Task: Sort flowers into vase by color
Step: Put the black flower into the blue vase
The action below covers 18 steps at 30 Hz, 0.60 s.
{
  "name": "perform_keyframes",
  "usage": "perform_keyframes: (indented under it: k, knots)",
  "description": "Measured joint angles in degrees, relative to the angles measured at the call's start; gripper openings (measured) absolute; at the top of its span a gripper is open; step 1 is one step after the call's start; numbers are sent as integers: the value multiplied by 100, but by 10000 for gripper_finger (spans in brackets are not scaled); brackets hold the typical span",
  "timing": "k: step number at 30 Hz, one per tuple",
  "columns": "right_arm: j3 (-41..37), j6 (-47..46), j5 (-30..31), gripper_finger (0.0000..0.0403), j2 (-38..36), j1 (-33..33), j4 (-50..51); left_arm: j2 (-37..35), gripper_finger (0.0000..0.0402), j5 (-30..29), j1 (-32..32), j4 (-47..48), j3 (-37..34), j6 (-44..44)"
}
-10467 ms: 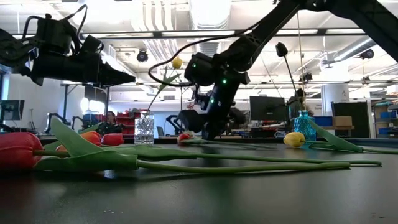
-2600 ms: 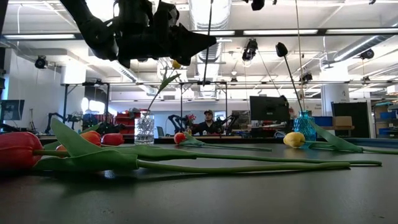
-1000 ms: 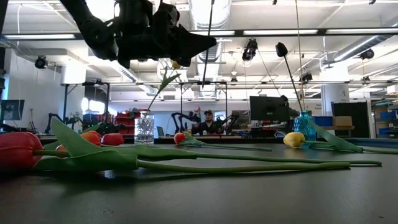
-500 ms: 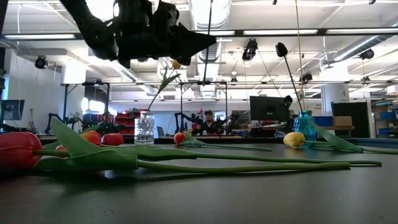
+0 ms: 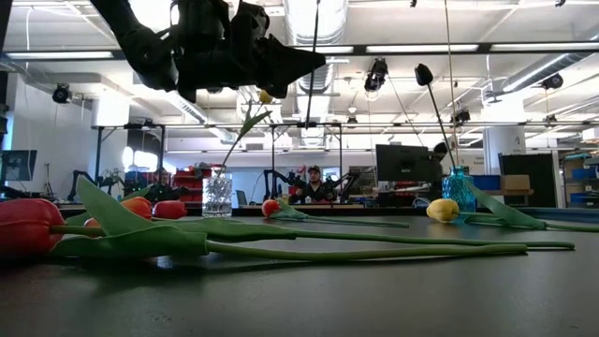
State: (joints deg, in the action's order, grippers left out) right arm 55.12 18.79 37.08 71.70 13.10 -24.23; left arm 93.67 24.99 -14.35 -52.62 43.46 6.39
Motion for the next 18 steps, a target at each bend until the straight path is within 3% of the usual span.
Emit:
perform_keyframes:
  k: [18]
  knots:
    - [10,24,-16,221,79,0,-165,0,0,2,-2,-50,0,-2]
